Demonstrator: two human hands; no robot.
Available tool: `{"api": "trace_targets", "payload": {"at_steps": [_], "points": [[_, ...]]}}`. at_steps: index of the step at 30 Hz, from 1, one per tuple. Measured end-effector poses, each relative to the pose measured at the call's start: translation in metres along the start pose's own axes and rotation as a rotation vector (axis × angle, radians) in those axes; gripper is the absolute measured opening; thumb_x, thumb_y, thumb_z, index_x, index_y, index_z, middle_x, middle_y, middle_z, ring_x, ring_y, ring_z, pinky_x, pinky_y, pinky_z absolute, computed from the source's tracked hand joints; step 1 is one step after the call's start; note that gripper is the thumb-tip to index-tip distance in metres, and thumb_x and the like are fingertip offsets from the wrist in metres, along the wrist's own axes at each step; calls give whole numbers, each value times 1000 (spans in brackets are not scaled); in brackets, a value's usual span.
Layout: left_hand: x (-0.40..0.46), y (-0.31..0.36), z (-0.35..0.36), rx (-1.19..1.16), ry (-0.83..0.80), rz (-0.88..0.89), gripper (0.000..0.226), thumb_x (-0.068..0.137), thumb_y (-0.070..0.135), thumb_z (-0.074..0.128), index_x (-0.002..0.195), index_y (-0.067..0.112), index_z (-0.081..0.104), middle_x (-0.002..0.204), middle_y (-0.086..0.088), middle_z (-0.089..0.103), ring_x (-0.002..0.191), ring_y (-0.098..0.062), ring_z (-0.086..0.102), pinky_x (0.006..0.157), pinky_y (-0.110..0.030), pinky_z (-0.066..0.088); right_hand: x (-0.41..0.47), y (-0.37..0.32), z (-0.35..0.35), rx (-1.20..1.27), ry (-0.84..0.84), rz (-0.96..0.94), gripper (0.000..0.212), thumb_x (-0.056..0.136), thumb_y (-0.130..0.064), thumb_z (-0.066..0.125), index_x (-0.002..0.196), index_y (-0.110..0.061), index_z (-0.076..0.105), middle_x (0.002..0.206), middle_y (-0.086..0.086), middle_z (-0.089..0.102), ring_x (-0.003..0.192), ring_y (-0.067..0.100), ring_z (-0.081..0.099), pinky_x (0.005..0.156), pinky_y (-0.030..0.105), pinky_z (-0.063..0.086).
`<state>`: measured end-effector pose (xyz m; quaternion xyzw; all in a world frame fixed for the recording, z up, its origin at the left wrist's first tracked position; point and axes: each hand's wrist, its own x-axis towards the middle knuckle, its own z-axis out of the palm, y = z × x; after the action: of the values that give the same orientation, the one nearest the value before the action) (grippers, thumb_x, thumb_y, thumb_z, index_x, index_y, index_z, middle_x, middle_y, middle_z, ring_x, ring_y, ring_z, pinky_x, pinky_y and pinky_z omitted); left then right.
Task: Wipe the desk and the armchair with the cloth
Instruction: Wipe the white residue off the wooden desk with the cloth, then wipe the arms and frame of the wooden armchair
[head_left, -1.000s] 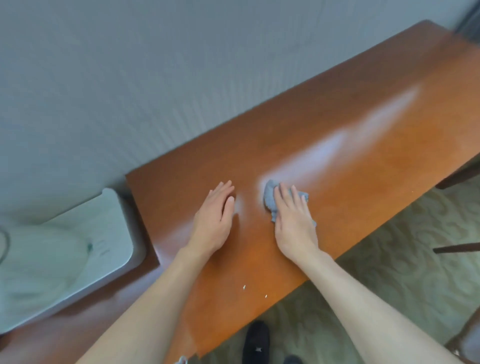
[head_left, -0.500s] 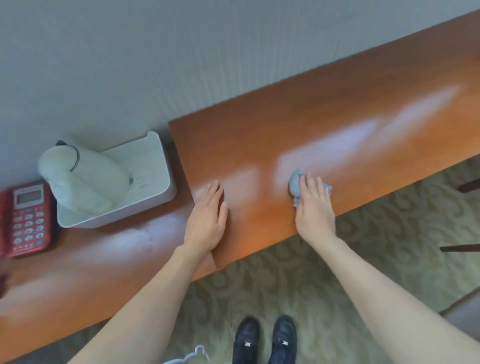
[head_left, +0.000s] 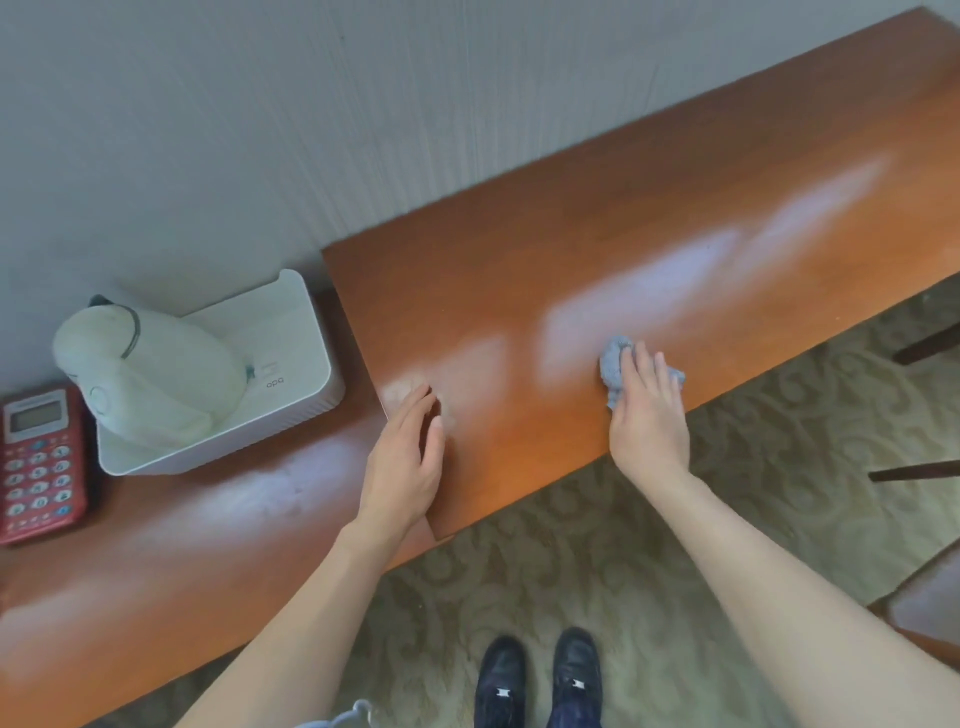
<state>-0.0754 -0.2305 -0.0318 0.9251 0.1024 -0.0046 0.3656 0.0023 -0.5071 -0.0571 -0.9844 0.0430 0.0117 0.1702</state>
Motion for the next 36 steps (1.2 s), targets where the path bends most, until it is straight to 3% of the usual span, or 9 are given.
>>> {"api": "trace_targets", "payload": {"at_steps": [4,7,9,13,16,20,25,30,36], "points": [[1,-2,-12,-138,179,-63,30,105,20,48,128,10,64,136,-3,63,128,-19,57,111,-38,43,-73,-93,41,145,33,-185,66,85,-10,44,151,-7,43,153,18,48,142,37,43,122,43,18],[-7,-4,-18,-83,193,-25,21,103,23,51,115,17,67,123,4,65,119,-16,58,105,-42,46,-148,-174,55,232,-190,-551,62,74,-26,66,135,-24,56,126,-1,68,119,10,60,122,25,12],[-9,-1,-21,-59,172,-27,17,104,23,53,103,25,70,116,12,67,116,-9,58,104,-39,47,-157,-185,44,324,-236,-541,31,84,-16,43,110,-24,57,101,-4,61,103,6,60,118,20,11],[7,27,-20,-306,66,-136,33,107,24,51,89,24,78,90,12,79,93,-4,71,91,-40,55,-128,-156,10,657,-297,-262,38,88,-6,41,111,-22,66,109,-10,66,104,16,63,96,33,49],[19,64,-6,-395,-81,-133,42,106,36,50,80,20,79,78,1,79,79,-17,75,78,-43,58,-99,-135,-32,1042,-167,138,40,99,-6,43,124,-23,70,118,-13,73,114,4,66,100,32,52],[27,132,17,-496,-187,-58,25,102,35,59,91,21,77,82,2,77,75,-15,71,68,-28,55,-70,-94,-91,1421,-127,487,30,100,-3,54,96,-22,77,91,-3,80,87,9,75,75,23,57],[35,231,54,-651,-396,0,8,93,17,72,98,11,75,93,-2,80,85,-10,74,73,-21,57,-51,-9,-141,1685,124,800,21,97,-6,59,82,-4,74,86,18,74,80,30,72,75,40,56],[29,334,119,-719,-679,3,13,90,16,76,101,10,79,103,-13,79,100,-31,75,93,-47,57,-48,104,-206,1908,298,825,27,96,-18,66,101,8,71,104,29,72,95,42,70,93,56,53],[-23,448,219,-687,-821,65,25,94,34,72,104,12,77,106,-12,79,101,-29,74,92,-45,56,-92,236,-263,1647,446,728,21,90,-12,74,108,-1,73,107,21,76,103,36,73,92,48,58]]}}
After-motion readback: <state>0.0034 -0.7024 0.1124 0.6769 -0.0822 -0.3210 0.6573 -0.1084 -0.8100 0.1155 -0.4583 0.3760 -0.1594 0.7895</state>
